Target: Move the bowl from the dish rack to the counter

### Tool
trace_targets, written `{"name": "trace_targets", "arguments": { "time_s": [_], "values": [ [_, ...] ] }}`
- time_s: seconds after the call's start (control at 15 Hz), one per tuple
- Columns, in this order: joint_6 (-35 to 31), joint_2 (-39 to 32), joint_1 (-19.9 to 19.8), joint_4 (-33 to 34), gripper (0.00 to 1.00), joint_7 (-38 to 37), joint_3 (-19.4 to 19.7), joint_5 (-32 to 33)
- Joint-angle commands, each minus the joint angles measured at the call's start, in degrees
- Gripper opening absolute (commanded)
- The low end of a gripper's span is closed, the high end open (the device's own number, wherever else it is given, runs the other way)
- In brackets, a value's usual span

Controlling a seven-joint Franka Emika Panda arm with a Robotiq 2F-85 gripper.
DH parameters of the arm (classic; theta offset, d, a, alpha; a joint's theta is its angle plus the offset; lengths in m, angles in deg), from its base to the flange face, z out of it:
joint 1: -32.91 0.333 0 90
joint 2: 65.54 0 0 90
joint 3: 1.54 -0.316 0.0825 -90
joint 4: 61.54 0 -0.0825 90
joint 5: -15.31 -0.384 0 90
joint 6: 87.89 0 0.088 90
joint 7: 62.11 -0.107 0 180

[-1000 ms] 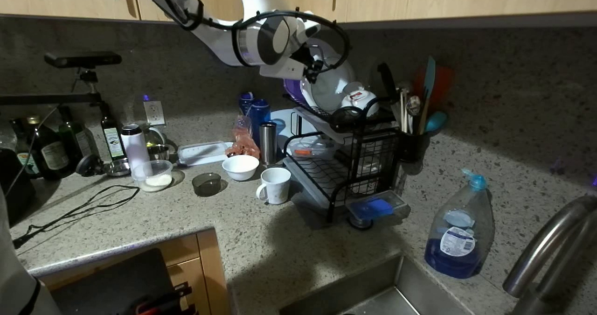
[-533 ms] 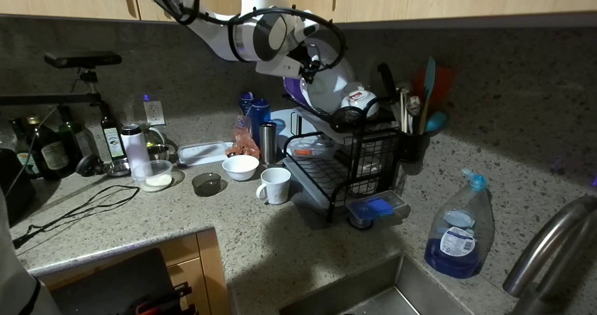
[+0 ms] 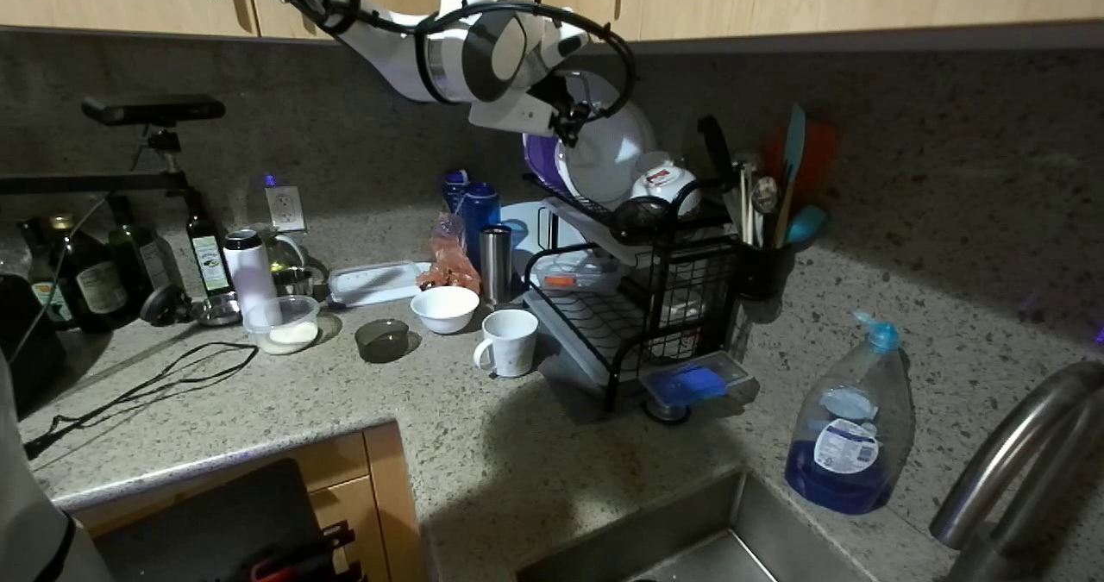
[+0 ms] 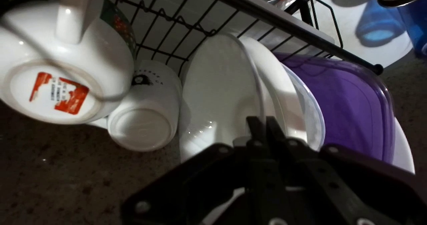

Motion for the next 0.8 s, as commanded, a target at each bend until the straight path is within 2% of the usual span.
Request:
{"name": "trace_targets", "arguments": {
  "time_s": [0.0,0.73],
  "values": [
    [1.61,3.44,-0.28,-1.3,0.05,0.62,-0.14,-0.77],
    [5.27,6.93,0.36,-3.53,0.05,1.42,-0.81,-2.23]
  ]
}}
